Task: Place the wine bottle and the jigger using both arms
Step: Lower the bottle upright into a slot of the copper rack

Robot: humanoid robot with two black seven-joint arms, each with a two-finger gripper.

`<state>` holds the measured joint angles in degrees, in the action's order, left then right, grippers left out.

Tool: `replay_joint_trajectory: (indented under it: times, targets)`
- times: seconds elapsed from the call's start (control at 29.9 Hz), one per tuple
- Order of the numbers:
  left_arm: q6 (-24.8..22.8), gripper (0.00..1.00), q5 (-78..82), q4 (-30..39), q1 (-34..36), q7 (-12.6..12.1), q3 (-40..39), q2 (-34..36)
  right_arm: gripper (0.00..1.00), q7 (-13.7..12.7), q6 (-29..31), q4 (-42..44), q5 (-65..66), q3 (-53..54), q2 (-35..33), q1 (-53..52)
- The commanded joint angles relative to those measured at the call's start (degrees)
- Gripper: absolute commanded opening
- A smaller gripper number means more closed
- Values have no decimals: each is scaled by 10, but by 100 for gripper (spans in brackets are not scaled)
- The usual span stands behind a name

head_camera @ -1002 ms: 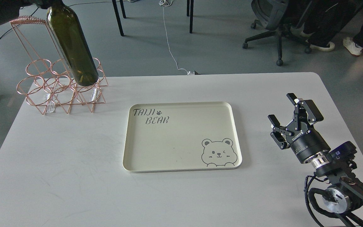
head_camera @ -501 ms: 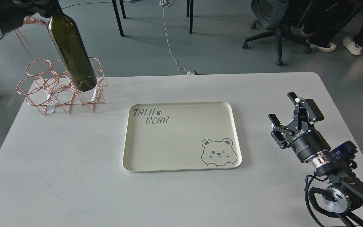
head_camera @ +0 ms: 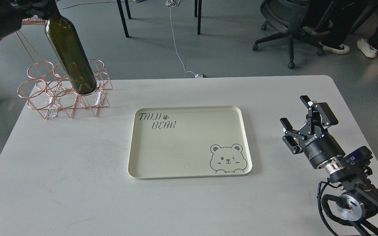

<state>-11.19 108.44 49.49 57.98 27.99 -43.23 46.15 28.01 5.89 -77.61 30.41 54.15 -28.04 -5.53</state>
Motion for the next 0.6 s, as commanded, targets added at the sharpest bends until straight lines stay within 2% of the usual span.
replay_joint_trajectory:
  times: [0.0,0.57]
  targets:
    - [5,13,0,0,0,0,2,-1,99,0,0,0,0,0,0,0]
    - [28,20,-2,-35,-8,0,12,-19,99,0,0,0,0,0,0,1]
